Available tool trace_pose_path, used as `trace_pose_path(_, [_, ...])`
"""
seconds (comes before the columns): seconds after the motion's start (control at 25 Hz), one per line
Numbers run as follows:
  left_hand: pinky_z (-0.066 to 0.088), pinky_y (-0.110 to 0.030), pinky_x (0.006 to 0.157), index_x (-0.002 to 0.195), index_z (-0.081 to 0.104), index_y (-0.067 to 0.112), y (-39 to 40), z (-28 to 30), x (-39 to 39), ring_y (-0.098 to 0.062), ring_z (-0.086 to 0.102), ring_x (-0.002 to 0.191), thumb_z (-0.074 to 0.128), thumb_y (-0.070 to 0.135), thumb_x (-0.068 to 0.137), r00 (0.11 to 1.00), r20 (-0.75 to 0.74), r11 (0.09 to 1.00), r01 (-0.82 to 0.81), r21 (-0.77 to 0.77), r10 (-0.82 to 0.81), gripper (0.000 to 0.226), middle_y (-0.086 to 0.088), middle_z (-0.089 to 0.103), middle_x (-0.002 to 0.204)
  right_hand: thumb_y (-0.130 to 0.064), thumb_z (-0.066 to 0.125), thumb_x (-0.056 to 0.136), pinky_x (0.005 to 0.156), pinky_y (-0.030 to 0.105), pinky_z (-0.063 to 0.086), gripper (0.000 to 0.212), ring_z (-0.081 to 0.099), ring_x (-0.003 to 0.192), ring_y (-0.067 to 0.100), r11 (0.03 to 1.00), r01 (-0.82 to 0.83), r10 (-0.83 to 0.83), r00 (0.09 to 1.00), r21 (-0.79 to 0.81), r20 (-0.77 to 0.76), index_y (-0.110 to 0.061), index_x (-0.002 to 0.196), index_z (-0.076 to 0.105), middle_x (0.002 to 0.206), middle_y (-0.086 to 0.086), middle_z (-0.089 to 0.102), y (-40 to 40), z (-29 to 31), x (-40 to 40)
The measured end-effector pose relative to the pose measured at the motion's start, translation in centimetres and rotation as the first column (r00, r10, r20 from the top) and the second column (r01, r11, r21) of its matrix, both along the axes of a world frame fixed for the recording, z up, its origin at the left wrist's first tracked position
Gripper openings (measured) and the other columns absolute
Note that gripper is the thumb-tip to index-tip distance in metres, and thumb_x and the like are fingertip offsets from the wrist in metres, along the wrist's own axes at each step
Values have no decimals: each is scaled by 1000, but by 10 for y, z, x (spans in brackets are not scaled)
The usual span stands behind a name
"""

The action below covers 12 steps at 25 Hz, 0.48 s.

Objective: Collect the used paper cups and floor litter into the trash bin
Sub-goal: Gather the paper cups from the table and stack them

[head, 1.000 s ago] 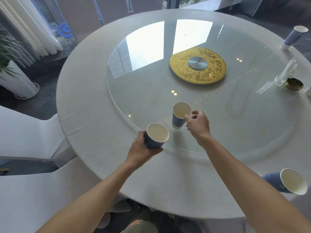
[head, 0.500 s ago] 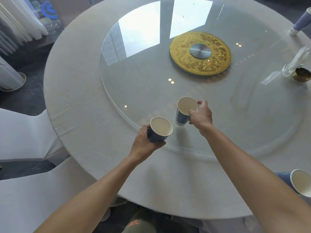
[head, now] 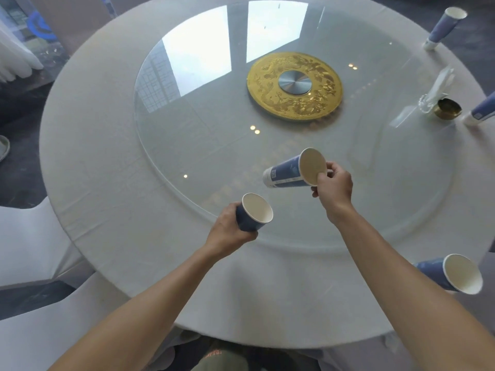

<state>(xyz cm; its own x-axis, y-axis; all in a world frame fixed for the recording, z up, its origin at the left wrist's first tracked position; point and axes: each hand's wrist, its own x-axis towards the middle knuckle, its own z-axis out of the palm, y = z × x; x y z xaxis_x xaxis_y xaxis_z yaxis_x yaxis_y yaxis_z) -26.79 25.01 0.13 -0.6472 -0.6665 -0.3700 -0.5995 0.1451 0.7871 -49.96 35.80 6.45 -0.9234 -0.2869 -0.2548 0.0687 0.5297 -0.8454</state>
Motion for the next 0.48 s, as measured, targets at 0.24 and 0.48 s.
trace_pose_path(0.24, [60,-41,85,134,53,28,18,7,-41,-17,63,106,89,40,62,994,11,993,107,-51,-106,81,7,62,120,-10,60,97,46,28,43,23,51,50,14,988,18,-10,999,-156,53,-14,112,77,72,0,67,62,37,-8])
trace_pose_path(0.48, [54,-30,82,131,53,31,54,16,-73,-11,61,106,90,39,66,930,-73,933,356,-48,-359,75,14,57,117,-10,58,99,47,30,45,25,52,48,17,995,-76,84,988,-60,126,-11,113,79,69,7,66,111,24,8])
